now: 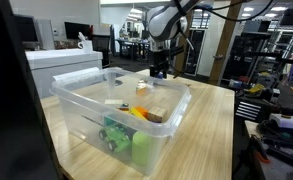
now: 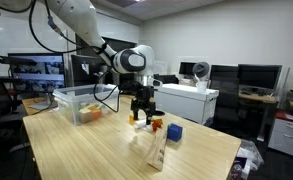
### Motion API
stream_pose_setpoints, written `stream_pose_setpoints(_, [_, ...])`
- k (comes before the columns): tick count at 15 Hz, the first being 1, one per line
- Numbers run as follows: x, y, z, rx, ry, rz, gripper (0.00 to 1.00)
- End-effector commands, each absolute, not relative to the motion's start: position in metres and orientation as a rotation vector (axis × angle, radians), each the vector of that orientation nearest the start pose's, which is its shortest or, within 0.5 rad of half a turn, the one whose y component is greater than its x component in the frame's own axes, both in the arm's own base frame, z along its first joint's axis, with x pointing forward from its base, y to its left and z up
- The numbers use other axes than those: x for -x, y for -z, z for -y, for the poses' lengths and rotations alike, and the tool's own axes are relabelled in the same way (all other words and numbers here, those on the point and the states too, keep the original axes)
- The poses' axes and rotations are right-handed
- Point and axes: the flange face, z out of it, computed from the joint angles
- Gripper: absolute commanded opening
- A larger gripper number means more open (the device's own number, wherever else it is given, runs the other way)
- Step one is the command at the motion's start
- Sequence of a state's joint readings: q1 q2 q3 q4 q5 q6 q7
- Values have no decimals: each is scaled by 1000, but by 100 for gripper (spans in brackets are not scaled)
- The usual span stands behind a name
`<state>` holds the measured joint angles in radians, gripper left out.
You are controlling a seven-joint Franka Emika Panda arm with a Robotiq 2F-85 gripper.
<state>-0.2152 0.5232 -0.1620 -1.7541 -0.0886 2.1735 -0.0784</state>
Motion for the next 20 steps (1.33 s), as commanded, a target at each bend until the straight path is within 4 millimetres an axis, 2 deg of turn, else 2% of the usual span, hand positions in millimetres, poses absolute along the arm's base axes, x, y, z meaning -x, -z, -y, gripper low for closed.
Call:
stream_pose_setpoints(1, [-615,-307,193,3196,-95,-275,100])
stream_pose_setpoints(3, [-609,-344,179,3249,-26,-120,100])
stream_pose_setpoints(4, [-625,-304,201,3235,-84,-249,100])
stream_pose_setpoints(5, [-628,-320,188,3238,-54,-223,100])
stream_pose_setpoints(6, [-628,-322,186,3239,-53,-220,100])
stream_pose_setpoints(10, [-627,-294,201,3237,-93,-273,100])
stream_pose_setpoints(15, [-646,-266,185,3217,-32,-234,100])
stream_pose_setpoints(17, [-656,-242,178,3216,-23,-215,100])
stream_pose_setpoints(20, [-655,-243,185,3222,-22,-232,100])
